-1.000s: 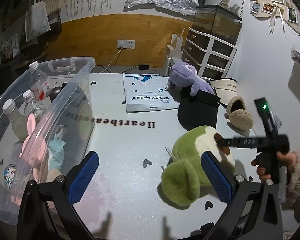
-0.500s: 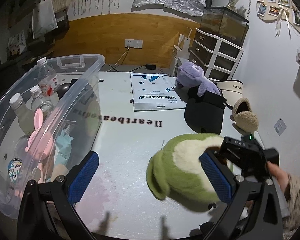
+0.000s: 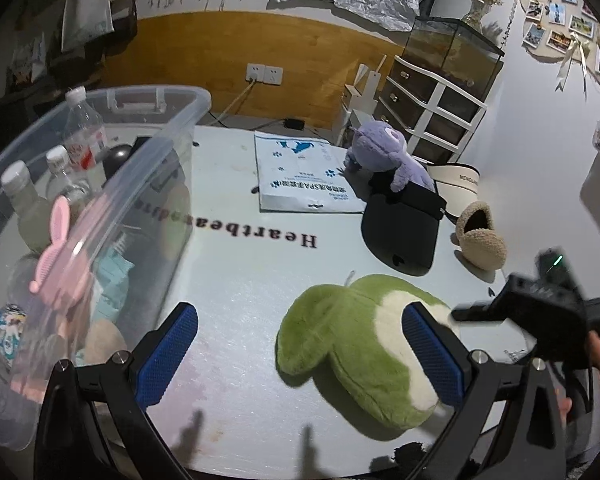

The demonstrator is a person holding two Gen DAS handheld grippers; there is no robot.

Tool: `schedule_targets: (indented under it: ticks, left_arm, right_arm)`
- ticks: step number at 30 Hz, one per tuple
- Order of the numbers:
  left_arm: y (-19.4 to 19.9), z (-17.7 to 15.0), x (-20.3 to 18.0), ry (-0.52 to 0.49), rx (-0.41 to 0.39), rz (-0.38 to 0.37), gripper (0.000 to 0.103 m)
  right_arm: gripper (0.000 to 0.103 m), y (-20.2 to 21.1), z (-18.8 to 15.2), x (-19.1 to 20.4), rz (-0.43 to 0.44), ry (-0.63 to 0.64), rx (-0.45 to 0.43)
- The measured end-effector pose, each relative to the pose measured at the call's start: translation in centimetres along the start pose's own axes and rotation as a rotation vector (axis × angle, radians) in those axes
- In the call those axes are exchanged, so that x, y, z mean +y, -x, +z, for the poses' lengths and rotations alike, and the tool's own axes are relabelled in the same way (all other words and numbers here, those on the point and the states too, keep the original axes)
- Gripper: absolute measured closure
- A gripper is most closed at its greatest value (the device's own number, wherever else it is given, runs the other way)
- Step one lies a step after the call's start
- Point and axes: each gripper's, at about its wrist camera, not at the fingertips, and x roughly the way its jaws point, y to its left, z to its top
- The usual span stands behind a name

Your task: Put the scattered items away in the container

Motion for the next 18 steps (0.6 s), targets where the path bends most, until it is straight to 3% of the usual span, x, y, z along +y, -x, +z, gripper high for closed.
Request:
schedule_targets:
  ticks: [4, 7, 11, 14, 18]
  left_arm:
    - [-1.0, 0.1, -0.3, -0.004, 0.039, -0.047, 0.001]
    - [-1.9, 0.2, -0.9, -0.019, 0.073, -0.086, 0.002]
    - [-2.9, -0.1, -1.2, -0.025, 0.137, -0.144, 0.004]
    - [-3.3, -0.5, -1.6, -0.025, 0.166, -0.167, 0.009]
    - [-3.2, -1.0, -2.4, -0.046, 0.180, -0.179, 0.009]
  right_arm:
    - [0.000, 2.1, 0.6, 3.5, -0.103, 0.216, -0.208]
    - [0.000, 2.5, 0.6, 3.9, -0.134, 0.280, -0.317]
    - [0.000, 0.2, 1.0, 2.9, -0.090, 0.327, -0.246]
    - [0.000, 0.0, -0.4, 2.1, -0.107, 0.364, -0.220]
    - [0.000, 0.0, -1.0, 0.3, -0.090, 0.258, -0.160]
